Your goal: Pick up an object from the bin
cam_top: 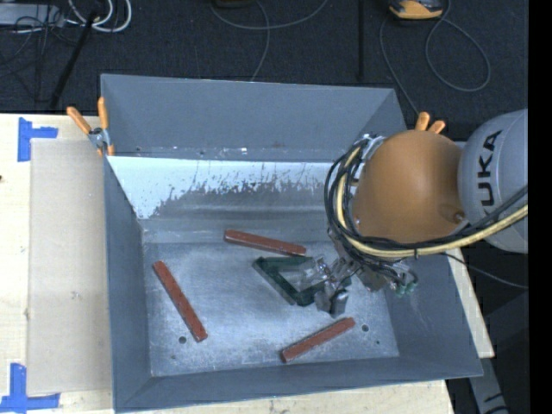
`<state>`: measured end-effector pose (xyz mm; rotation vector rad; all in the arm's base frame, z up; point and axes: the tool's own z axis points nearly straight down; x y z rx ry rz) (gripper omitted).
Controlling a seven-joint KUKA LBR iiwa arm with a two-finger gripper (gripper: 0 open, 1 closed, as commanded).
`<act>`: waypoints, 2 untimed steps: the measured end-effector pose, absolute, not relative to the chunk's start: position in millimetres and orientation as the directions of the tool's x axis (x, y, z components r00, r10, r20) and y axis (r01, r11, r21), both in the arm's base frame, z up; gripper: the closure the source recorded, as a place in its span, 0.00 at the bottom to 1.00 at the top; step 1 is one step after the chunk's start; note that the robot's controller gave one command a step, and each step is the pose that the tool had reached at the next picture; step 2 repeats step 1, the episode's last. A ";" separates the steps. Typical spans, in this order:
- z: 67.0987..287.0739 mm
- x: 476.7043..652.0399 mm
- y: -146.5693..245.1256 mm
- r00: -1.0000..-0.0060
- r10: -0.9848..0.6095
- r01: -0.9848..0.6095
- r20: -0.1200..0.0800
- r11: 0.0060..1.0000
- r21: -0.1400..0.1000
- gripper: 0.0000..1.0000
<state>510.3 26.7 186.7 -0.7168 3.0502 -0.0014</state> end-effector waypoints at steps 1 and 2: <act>272.3 514.5 81.5 -0.892 -0.451 -0.451 -0.010 0.892 -0.001 1.00; 272.3 514.5 81.5 -0.892 -0.451 -0.451 -0.010 0.892 -0.001 1.00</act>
Offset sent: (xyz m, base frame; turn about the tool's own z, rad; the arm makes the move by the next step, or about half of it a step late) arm 0.0025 0.0515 0.0815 -0.0024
